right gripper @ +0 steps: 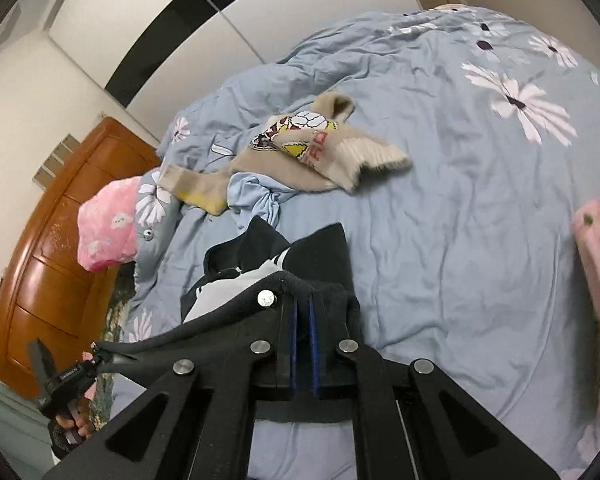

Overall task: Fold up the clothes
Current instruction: 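Press the folded jacket down with both grippers and hold it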

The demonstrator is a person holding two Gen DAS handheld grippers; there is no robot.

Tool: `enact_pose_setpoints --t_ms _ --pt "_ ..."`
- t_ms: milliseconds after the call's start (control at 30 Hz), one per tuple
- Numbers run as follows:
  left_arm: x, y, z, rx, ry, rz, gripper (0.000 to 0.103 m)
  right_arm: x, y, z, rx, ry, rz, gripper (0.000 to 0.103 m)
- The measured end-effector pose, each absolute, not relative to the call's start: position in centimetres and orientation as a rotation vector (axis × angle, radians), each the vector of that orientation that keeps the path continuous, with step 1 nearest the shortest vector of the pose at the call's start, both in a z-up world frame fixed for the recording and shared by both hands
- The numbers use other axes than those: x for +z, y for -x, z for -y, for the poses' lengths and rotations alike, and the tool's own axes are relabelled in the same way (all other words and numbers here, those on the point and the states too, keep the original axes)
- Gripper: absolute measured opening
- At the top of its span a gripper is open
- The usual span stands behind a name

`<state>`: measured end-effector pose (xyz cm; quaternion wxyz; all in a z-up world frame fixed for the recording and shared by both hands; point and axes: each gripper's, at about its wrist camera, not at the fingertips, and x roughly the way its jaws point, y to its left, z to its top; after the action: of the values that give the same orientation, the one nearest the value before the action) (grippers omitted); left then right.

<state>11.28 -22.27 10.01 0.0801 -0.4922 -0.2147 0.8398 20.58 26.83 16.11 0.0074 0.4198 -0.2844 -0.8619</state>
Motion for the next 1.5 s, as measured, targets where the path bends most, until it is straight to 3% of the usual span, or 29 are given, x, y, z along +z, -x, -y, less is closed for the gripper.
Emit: enact_pose_setpoints --t_ms 233,533,600,667,733,833,1033,1433,1500 --pt "7.8 -6.9 22.0 2.447 1.562 0.684 0.012 11.7 -12.3 -26.8 -2.657 -1.511 0.854 0.005" --pt "3.7 -3.4 22.3 2.326 1.579 0.806 0.017 4.8 -7.7 -29.0 -2.542 -1.671 1.012 0.005" --pt "2.8 -2.7 22.4 2.299 1.582 0.833 0.024 4.2 -7.5 -29.2 -2.519 -1.664 1.034 0.007" --pt "1.9 -1.9 22.5 2.271 1.584 0.859 0.047 4.8 -7.8 -29.5 -2.516 -1.603 1.031 0.01" --pt "1.7 -1.9 22.8 2.275 1.568 0.846 0.063 5.7 -8.1 -30.1 -2.505 -1.534 1.039 0.018" --pt "2.0 -2.6 23.5 2.307 1.525 0.792 0.069 7.0 -9.1 -31.0 -2.542 -1.46 1.001 0.025" --pt "-0.6 -3.1 23.3 2.311 1.568 0.674 0.07 3.5 -10.6 -31.3 -2.458 -1.581 0.958 0.026" --pt "-3.2 -3.8 22.2 2.21 1.524 0.81 0.069 2.9 -10.4 -29.4 -2.357 -1.429 1.019 0.026" --pt "-3.4 -4.3 22.6 2.2 1.52 0.829 0.069 2.8 -11.1 -30.3 -2.363 -1.385 1.096 0.03"
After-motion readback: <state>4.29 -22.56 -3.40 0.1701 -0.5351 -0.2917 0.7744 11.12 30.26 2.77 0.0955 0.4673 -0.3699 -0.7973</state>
